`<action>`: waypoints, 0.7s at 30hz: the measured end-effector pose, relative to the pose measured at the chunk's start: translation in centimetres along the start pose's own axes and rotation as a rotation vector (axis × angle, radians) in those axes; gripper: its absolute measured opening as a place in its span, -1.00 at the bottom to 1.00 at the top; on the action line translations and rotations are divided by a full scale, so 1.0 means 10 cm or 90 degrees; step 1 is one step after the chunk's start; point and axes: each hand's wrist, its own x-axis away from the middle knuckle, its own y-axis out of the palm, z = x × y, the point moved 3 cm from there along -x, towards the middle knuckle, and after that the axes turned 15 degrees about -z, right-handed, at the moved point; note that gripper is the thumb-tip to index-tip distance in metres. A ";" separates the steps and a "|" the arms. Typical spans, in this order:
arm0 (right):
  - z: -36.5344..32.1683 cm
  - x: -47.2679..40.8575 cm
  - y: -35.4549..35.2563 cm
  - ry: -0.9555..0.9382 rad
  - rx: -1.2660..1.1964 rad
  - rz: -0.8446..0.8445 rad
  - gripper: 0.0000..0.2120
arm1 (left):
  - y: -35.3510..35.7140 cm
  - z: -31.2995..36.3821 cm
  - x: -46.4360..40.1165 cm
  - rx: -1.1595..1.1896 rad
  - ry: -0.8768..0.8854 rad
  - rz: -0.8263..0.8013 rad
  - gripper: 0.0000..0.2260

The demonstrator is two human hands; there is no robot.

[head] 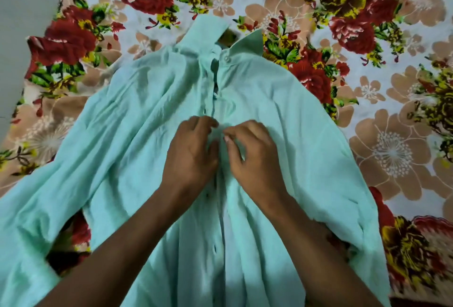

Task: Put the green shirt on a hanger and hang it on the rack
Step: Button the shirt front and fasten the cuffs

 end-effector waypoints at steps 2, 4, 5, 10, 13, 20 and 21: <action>-0.08 0.33 0.11 0.001 -0.003 -0.039 -0.87 | 0.09 0.04 0.30 -0.014 -0.022 -0.031 -0.73; -0.14 0.63 0.21 0.022 0.001 -0.065 -0.86 | 0.17 0.07 0.59 -0.019 -0.045 -0.065 -0.76; -0.14 0.74 0.24 0.034 0.004 -0.069 -0.86 | 0.20 0.09 0.69 -0.023 -0.056 -0.078 -0.80; -0.26 1.54 0.31 0.061 0.048 -0.061 -0.92 | 0.35 0.20 1.53 -0.101 -0.074 -0.127 -0.87; -0.32 1.98 0.36 0.064 0.066 -0.066 -0.91 | 0.45 0.23 2.00 -0.135 -0.072 -0.121 -0.79; -0.36 2.63 0.46 0.137 0.140 -0.133 -0.76 | 0.58 0.15 2.59 -0.056 -0.126 -0.095 -0.92; -0.35 2.67 0.45 0.139 0.142 -0.127 -0.77 | 0.57 0.13 2.63 -0.030 -0.137 -0.078 -0.89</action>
